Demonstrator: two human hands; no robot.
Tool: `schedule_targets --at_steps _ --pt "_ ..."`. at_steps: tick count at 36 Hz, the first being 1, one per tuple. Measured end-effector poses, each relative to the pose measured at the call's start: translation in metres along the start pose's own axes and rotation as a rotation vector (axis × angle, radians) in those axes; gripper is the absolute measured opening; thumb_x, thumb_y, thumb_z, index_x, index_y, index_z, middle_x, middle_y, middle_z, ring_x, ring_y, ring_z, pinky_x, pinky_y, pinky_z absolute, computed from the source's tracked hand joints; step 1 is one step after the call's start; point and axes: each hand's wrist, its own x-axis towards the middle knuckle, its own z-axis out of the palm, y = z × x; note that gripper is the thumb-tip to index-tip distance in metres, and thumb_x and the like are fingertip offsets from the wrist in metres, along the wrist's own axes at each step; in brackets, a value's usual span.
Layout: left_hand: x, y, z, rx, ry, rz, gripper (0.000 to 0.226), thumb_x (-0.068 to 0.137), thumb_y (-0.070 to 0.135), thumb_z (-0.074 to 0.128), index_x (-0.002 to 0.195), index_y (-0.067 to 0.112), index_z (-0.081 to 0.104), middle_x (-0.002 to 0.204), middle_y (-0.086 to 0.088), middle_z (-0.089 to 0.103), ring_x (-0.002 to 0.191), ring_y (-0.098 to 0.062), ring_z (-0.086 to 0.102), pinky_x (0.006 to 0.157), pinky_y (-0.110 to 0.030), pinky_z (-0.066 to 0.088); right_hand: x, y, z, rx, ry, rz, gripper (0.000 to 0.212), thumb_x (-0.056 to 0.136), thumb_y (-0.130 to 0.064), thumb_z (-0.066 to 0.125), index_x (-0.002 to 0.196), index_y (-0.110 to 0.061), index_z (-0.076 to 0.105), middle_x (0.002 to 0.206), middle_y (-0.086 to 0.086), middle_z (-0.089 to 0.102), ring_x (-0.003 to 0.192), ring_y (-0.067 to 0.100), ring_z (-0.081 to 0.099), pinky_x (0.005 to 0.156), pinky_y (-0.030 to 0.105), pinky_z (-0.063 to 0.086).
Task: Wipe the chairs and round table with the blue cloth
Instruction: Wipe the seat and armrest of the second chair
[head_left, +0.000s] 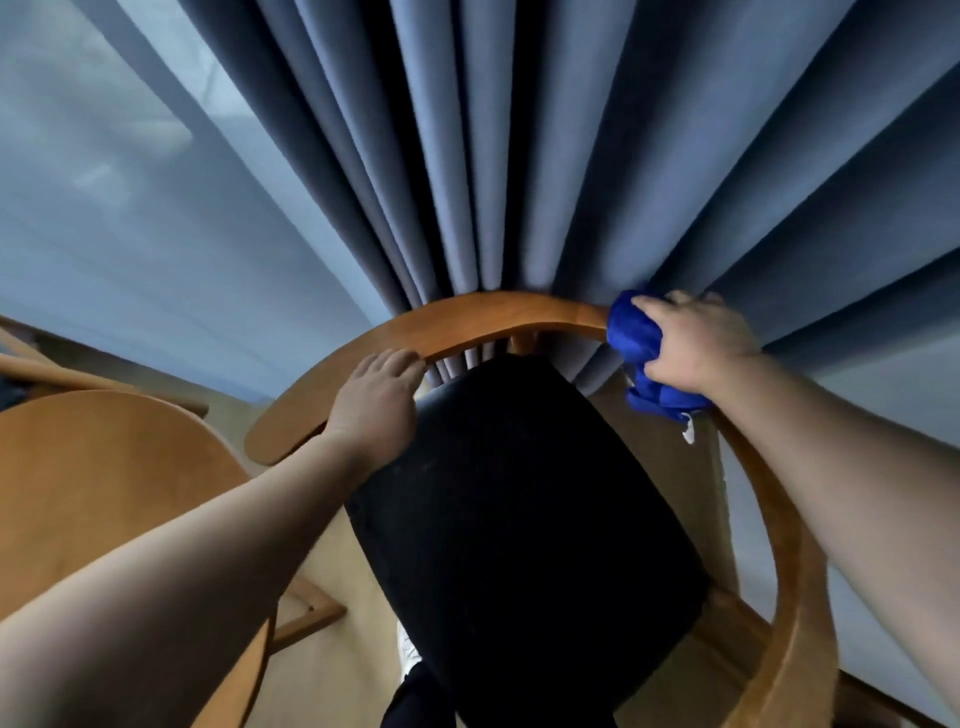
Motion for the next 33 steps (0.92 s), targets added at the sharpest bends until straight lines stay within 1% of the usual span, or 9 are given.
schedule_targets --at_steps 4,10,12,15,19,23,28,31,33 --pt "0.048 0.054 0.008 -0.031 -0.078 0.127 0.069 0.082 0.012 0.051 0.148 0.017 0.029 0.156 -0.004 0.024 0.143 -0.024 0.018 0.116 -0.038 0.010 0.002 -0.001 0.003 0.014 0.041 -0.001 0.084 0.066 -0.041 0.068 0.142 -0.037 0.032 0.126 0.003 0.051 0.105 0.035 0.049 0.080 0.038 0.045" --pt "0.096 0.108 0.023 -0.033 -0.179 0.160 0.085 0.082 0.011 0.051 0.153 0.019 0.005 0.161 0.001 0.000 0.147 -0.023 0.001 0.118 -0.048 0.006 0.004 0.004 0.010 0.021 0.090 -0.040 0.078 0.065 -0.035 0.069 0.137 -0.032 0.039 0.121 0.006 0.055 0.101 0.035 0.051 0.080 0.039 0.045" --pt "0.101 0.114 0.024 -0.008 -0.223 0.142 0.087 0.081 0.010 0.052 0.153 0.019 0.004 0.161 0.002 -0.004 0.147 -0.024 -0.002 0.117 -0.052 0.005 0.004 0.005 0.011 0.040 0.095 -0.039 0.078 0.065 -0.033 0.070 0.137 -0.031 0.040 0.121 0.007 0.055 0.102 0.036 0.051 0.080 0.040 0.046" --pt "0.101 0.118 0.027 0.071 -0.255 0.136 0.083 0.082 0.014 0.053 0.153 0.018 0.010 0.161 0.001 -0.009 0.147 -0.025 -0.005 0.117 -0.053 0.002 0.003 0.006 0.010 0.054 0.087 -0.048 0.078 0.066 -0.032 0.069 0.137 -0.031 0.039 0.119 0.008 0.054 0.103 0.036 0.050 0.079 0.041 0.045" --pt "0.106 0.120 0.018 -0.002 -0.270 0.110 0.084 0.085 0.016 0.052 0.152 0.018 0.002 0.161 0.001 0.000 0.147 -0.023 0.002 0.118 -0.050 0.007 0.000 0.009 0.008 0.076 0.073 -0.046 0.079 0.069 -0.032 0.067 0.141 -0.032 0.035 0.121 0.007 0.053 0.103 0.036 0.051 0.079 0.040 0.046" --pt "0.111 0.118 0.008 0.005 -0.342 0.111 0.085 0.084 0.006 0.050 0.153 0.017 0.000 0.161 0.002 -0.001 0.147 -0.020 0.003 0.119 -0.045 0.009 -0.006 0.016 0.007 0.126 0.070 -0.011 0.078 0.069 -0.034 0.066 0.141 -0.033 0.035 0.122 0.005 0.054 0.103 0.035 0.052 0.079 0.039 0.046" --pt "0.108 0.123 0.009 0.017 -0.303 0.055 0.087 0.085 0.011 0.049 0.152 0.014 -0.006 0.159 -0.011 0.010 0.147 -0.022 0.005 0.118 -0.043 0.008 -0.014 0.028 0.008 0.178 0.072 0.017 0.082 0.069 -0.037 0.067 0.143 -0.035 0.032 0.119 0.003 0.055 0.104 0.032 0.052 0.081 0.038 0.045" --pt "0.108 0.121 0.010 0.008 -0.309 0.027 0.087 0.086 0.011 0.050 0.152 0.016 -0.007 0.159 -0.009 0.011 0.147 -0.024 0.005 0.117 -0.041 0.007 -0.020 0.035 0.011 0.200 0.086 0.033 0.083 0.069 -0.037 0.067 0.144 -0.034 0.031 0.122 0.004 0.054 0.106 0.032 0.052 0.083 0.038 0.045" --pt "0.110 0.120 0.011 0.001 -0.312 0.038 0.088 0.084 0.009 0.050 0.152 0.017 -0.007 0.158 -0.010 0.018 0.147 -0.022 0.005 0.117 -0.041 0.007 -0.024 0.039 0.014 0.216 0.086 0.046 0.085 0.069 -0.038 0.066 0.145 -0.035 0.029 0.127 0.004 0.052 0.109 0.032 0.051 0.085 0.038 0.045"
